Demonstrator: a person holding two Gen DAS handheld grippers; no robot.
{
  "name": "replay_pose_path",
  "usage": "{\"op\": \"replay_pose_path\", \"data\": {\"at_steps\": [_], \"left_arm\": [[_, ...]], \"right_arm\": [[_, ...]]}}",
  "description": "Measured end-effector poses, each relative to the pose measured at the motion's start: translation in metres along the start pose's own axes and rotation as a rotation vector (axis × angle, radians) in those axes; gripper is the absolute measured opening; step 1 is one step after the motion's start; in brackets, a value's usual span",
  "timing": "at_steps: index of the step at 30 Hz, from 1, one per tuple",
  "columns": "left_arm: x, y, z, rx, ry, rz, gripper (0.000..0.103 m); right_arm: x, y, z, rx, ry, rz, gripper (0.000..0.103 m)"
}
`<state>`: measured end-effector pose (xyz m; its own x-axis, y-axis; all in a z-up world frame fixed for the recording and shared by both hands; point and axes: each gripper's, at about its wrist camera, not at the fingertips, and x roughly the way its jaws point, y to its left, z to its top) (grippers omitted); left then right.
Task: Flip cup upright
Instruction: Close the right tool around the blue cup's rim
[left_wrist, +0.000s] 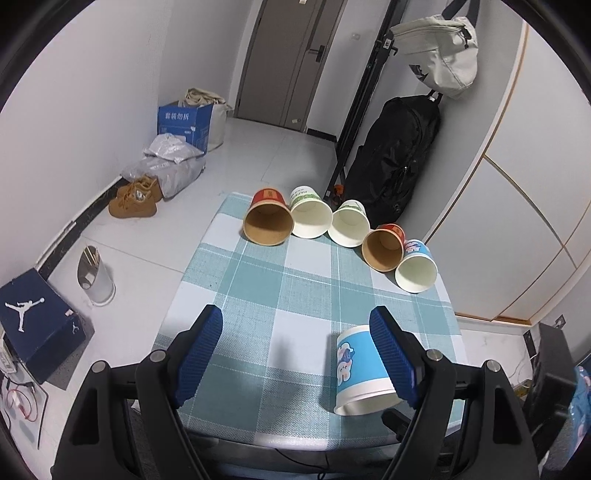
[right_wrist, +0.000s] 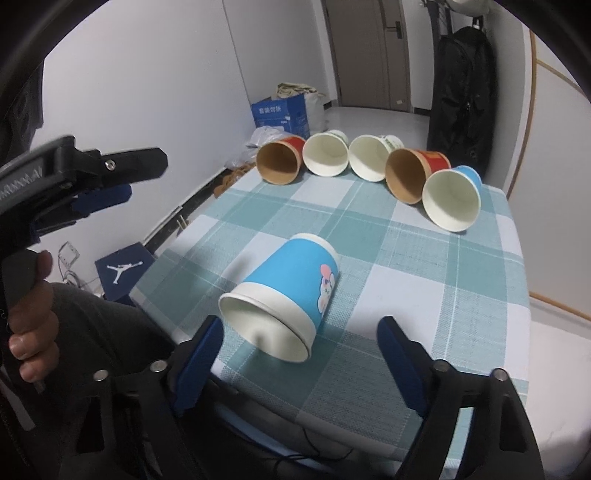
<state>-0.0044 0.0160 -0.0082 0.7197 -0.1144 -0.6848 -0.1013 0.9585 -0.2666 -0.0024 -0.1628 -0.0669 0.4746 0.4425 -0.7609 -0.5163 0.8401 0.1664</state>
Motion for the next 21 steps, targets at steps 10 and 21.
{"op": "replay_pose_path", "data": {"at_steps": [10,21], "left_arm": [[0.015,0.015,0.005,-0.082,0.054,0.03,0.078],[0.013,0.018,0.004,-0.086,0.049,0.049,0.078]], "right_arm": [[0.015,0.002,0.001,0.002,0.044,0.013,0.049],[0.015,0.006,0.001,-0.025,0.028,-0.052,0.015]]}}
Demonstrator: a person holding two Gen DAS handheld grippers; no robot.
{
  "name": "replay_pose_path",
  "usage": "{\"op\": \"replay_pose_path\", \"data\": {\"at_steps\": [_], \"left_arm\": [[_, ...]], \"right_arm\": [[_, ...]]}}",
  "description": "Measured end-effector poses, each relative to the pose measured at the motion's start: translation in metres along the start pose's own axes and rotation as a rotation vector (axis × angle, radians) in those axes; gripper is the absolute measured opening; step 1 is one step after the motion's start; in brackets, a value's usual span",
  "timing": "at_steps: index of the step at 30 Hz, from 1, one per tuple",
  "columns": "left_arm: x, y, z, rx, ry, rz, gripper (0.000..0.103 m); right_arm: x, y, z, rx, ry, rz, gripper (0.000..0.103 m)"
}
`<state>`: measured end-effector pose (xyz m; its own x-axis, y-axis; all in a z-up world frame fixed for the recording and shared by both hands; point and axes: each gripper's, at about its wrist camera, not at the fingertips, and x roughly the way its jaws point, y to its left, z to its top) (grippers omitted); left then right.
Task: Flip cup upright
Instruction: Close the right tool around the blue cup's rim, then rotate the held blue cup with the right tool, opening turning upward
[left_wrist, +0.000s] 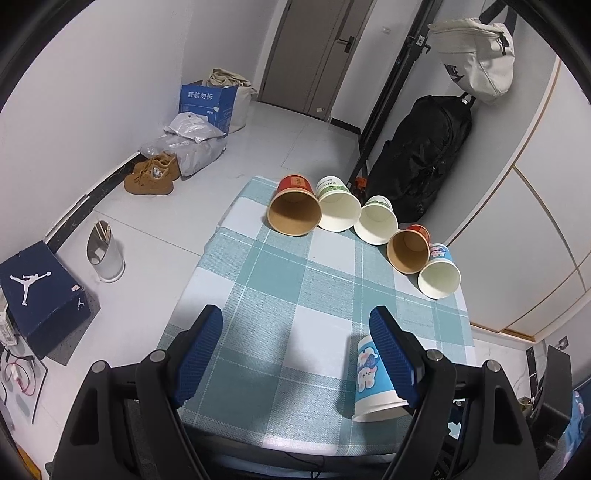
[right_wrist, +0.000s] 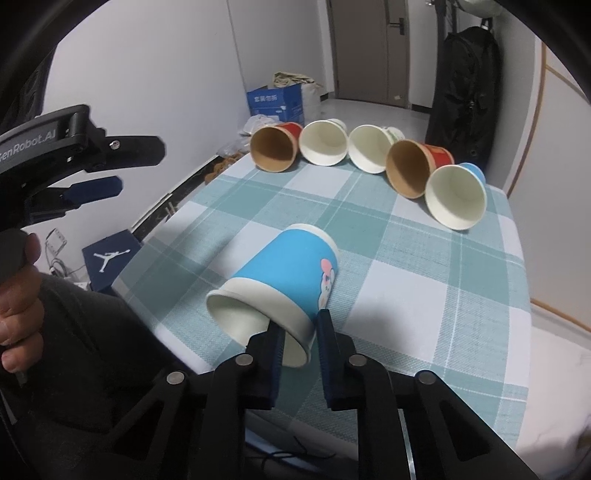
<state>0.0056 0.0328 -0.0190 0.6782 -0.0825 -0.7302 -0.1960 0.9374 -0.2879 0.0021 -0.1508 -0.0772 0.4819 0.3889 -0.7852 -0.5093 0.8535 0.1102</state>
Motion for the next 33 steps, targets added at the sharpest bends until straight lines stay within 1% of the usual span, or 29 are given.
{"op": "replay_pose_path", "data": {"at_steps": [4,10,15,19,22,26,28,29,33], "left_arm": [[0.0,0.0,0.0,-0.001,-0.001,0.004,0.079],[0.002,0.001,-0.001,0.0,-0.006,0.019,0.079],[0.003,0.005,-0.001,-0.02,0.005,0.019,0.079],[0.003,0.006,0.0,-0.036,0.005,0.009,0.079],[0.003,0.003,-0.001,-0.016,0.002,0.025,0.079],[0.003,-0.001,-0.002,0.009,0.008,0.018,0.079],[0.003,-0.001,-0.002,0.011,0.008,0.008,0.079],[0.004,-0.001,-0.002,0.009,0.01,0.005,0.079],[0.007,0.0,0.001,-0.003,0.024,-0.003,0.079]], "right_arm": [[-0.002,-0.003,0.001,0.012,-0.013,-0.015,0.006],[-0.007,-0.009,0.004,0.035,-0.033,-0.012,0.002],[-0.014,-0.011,0.013,0.031,-0.045,-0.006,0.002],[-0.015,-0.021,0.023,0.062,-0.023,0.005,0.002],[-0.023,-0.03,0.032,0.084,-0.001,0.028,0.002],[-0.036,-0.034,0.048,0.038,0.09,0.059,0.002],[-0.044,-0.036,0.054,0.025,0.139,0.089,0.002],[-0.047,-0.037,0.057,0.021,0.177,0.109,0.002],[-0.051,-0.041,0.063,0.011,0.3,0.144,0.002]]}}
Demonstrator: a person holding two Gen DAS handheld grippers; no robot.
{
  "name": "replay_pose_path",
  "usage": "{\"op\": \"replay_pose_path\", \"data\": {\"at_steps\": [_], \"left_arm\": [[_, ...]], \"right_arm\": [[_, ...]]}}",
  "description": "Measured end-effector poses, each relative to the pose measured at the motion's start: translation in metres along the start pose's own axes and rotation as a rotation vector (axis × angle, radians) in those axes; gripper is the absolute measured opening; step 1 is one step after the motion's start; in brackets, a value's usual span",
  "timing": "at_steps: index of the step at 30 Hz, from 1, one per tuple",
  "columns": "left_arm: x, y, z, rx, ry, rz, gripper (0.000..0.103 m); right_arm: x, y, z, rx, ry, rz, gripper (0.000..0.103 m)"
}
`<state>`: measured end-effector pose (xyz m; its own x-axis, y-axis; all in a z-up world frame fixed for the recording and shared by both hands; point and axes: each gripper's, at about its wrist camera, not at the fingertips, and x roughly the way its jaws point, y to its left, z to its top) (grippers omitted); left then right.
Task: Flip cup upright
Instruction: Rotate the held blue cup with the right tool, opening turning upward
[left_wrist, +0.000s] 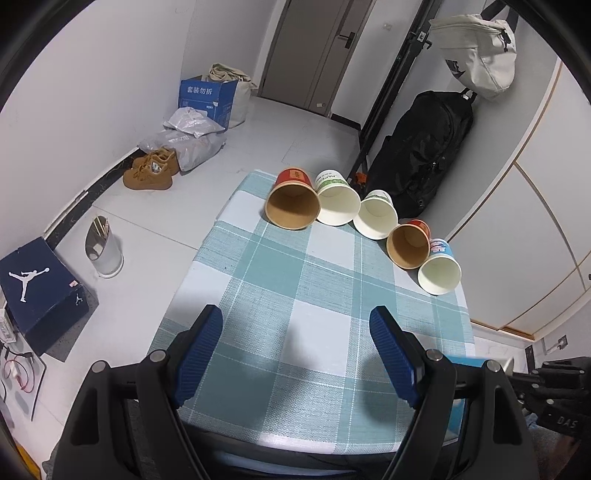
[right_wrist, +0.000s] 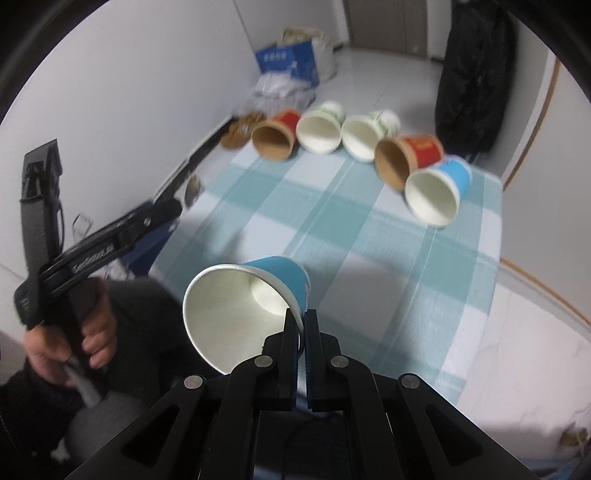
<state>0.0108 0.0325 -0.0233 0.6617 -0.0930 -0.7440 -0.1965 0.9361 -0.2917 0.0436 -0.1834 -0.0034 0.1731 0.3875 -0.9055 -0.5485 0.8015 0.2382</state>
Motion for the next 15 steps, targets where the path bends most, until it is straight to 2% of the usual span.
{"op": "replay_pose_path", "data": {"at_steps": [4,10,15], "left_arm": [[0.004,0.005,0.002,-0.03,0.026,-0.021,0.079],[0.005,0.005,0.005,-0.039,0.03,-0.027,0.078],[0.01,0.0,0.004,-0.009,0.067,-0.045,0.078]], "right_arm": [[0.002,-0.004,0.009,-0.01,0.098,0.001,0.002],[0.024,-0.016,0.02,0.044,0.151,0.03,0.002],[0.048,-0.026,0.029,0.126,0.214,0.075,0.002]]}}
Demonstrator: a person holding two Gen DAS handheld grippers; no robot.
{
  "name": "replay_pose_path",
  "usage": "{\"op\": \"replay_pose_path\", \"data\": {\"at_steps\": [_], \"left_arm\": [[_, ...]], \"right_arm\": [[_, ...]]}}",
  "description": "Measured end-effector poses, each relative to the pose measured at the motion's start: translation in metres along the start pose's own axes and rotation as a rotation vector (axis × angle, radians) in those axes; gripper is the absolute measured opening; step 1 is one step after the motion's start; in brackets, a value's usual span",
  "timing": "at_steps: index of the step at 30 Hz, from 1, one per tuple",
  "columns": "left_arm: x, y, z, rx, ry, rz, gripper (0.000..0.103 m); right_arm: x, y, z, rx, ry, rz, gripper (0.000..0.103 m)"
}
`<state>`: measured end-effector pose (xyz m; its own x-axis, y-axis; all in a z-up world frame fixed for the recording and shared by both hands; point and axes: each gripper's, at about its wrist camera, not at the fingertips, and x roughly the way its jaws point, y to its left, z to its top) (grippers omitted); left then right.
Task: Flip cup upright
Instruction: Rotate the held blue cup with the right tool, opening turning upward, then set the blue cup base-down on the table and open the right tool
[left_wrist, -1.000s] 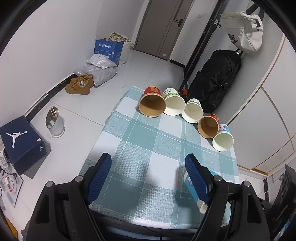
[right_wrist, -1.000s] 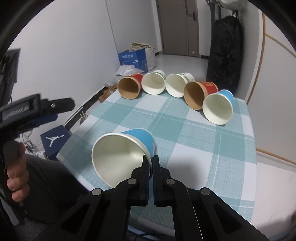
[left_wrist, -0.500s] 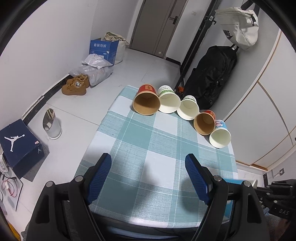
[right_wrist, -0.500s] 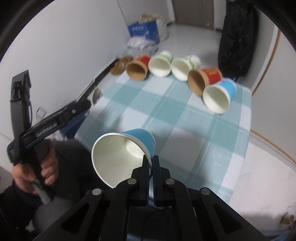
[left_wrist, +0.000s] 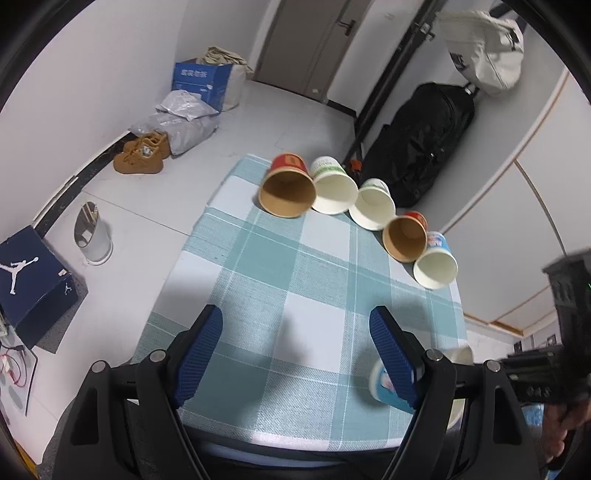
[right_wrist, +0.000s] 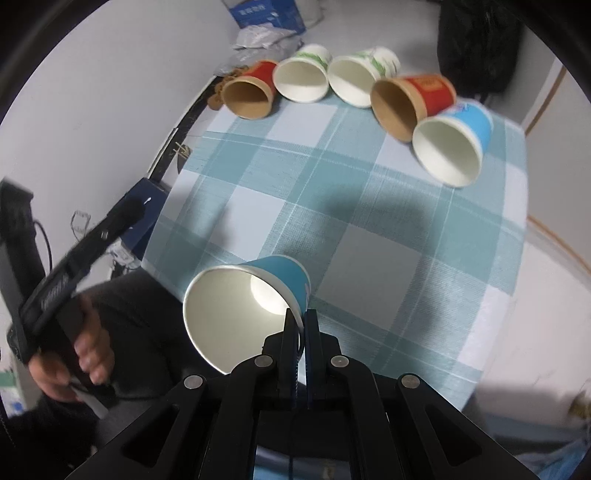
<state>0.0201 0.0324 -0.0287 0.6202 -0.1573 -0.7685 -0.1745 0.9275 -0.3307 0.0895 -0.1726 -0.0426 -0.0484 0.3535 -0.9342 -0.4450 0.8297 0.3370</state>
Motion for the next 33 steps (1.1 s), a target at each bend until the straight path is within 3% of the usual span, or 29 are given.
{"op": "replay_pose_path", "data": {"at_steps": [8,14,17,18,20,24,27,29,33], "left_arm": [[0.003,0.001,0.0,-0.01,0.02,-0.014,0.078],[0.003,-0.005,-0.002,0.01,0.017,-0.034,0.078],[0.002,-0.01,-0.003,0.039,0.009,-0.024,0.078],[0.002,-0.011,-0.004,0.046,0.007,-0.022,0.078],[0.001,-0.012,-0.004,0.049,0.002,-0.022,0.078],[0.004,-0.017,-0.005,0.054,0.001,-0.036,0.078],[0.003,-0.025,-0.008,0.08,-0.016,-0.035,0.078],[0.001,-0.029,-0.009,0.097,-0.03,-0.044,0.078],[-0.005,-0.039,-0.011,0.139,-0.053,-0.063,0.078]], "right_arm": [[0.014,-0.001,0.022,0.048,0.056,-0.013,0.003],[0.02,-0.004,0.036,0.079,0.002,0.002,0.007],[0.021,-0.01,0.038,0.101,-0.057,0.009,0.03],[0.019,-0.013,0.036,0.109,-0.087,0.017,0.036],[0.015,-0.018,0.031,0.126,-0.15,0.045,0.036],[0.0,-0.026,0.01,0.132,-0.314,0.065,0.055],[-0.012,-0.033,-0.006,0.148,-0.44,0.034,0.056],[-0.021,-0.037,-0.02,0.178,-0.53,0.031,0.062],[-0.039,-0.033,-0.05,0.191,-0.737,0.047,0.084]]}}
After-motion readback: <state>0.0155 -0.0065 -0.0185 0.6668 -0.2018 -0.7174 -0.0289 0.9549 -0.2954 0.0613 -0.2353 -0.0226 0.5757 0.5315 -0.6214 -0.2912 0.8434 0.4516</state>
